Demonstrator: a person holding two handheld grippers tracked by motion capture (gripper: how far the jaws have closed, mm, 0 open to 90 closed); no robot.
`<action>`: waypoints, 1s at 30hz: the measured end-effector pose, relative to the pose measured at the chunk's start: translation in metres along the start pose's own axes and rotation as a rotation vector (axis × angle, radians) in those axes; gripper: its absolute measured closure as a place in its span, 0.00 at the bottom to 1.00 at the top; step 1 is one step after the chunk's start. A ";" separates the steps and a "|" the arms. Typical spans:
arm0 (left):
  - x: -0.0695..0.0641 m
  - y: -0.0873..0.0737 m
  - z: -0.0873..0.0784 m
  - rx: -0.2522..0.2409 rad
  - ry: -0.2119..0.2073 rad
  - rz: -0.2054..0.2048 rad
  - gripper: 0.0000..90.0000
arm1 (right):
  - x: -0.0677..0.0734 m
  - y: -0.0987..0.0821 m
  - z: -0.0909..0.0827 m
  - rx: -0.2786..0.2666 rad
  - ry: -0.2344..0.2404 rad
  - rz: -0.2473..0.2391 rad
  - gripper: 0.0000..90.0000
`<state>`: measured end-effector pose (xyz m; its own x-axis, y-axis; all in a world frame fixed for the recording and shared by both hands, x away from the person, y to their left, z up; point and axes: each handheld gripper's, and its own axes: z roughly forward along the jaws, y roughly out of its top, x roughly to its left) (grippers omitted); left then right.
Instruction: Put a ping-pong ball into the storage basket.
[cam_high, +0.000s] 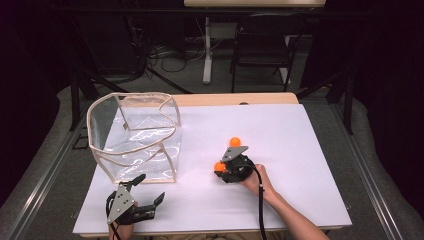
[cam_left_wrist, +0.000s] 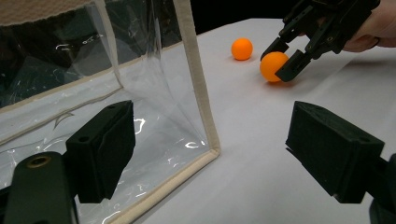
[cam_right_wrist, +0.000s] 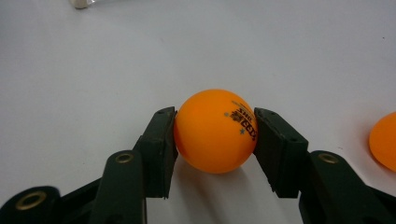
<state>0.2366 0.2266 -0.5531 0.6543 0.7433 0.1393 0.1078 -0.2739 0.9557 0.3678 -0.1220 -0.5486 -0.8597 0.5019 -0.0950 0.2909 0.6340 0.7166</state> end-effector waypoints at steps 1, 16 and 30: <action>0.000 0.000 0.000 0.000 0.000 0.000 0.17 | 0.000 0.000 -0.001 -0.002 0.001 0.004 0.56; -0.001 0.001 -0.001 -0.006 0.001 -0.004 0.17 | 0.000 0.004 -0.013 -0.042 -0.007 0.002 0.57; -0.001 0.001 0.000 -0.005 -0.003 -0.004 0.17 | 0.004 0.008 -0.021 -0.079 -0.017 -0.012 0.57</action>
<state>0.2360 0.2261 -0.5527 0.6558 0.7428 0.1344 0.1068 -0.2676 0.9576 0.3577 -0.1268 -0.5290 -0.8554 0.5050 -0.1150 0.2462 0.5917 0.7676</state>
